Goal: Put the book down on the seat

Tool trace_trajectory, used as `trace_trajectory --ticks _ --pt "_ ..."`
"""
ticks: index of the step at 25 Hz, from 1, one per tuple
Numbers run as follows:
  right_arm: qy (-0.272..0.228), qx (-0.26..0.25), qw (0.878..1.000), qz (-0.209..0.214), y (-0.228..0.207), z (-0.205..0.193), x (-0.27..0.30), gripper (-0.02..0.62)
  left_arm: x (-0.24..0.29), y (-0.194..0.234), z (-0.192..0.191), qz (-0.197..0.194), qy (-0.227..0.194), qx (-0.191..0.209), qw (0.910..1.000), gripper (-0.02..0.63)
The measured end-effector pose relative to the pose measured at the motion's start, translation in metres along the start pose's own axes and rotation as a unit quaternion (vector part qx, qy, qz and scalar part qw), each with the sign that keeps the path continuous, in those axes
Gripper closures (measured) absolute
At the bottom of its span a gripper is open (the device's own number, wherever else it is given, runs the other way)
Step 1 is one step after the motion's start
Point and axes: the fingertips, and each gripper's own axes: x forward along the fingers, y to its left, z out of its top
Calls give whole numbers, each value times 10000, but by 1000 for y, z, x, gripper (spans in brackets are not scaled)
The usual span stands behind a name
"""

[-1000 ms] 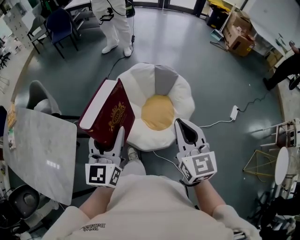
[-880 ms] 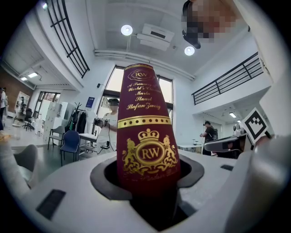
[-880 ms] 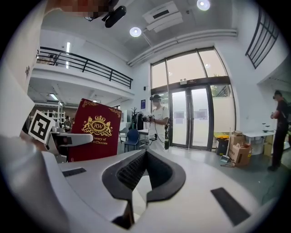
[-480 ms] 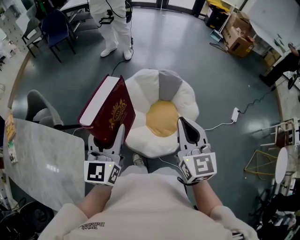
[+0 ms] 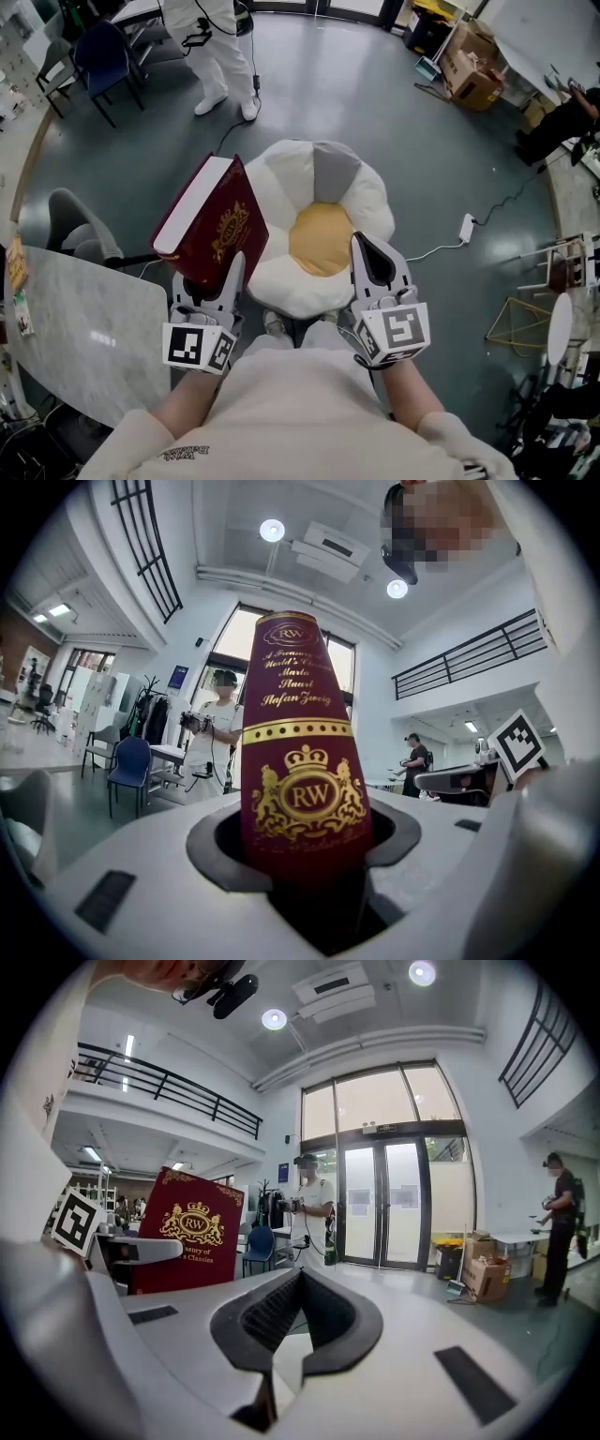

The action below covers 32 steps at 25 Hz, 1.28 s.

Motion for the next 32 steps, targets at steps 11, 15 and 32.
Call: trace_trajectory --ticks 11,15,32 --pt "26 -98 9989 460 -20 -7 27 597 17 -14 -17 268 165 -2 9995 364" --pt "197 -68 9985 508 -36 -21 30 597 29 -25 -34 270 336 -171 9989 364" --pt "964 -79 9898 1042 -37 -141 85 597 86 -11 -208 161 1287 -599 9897 364"
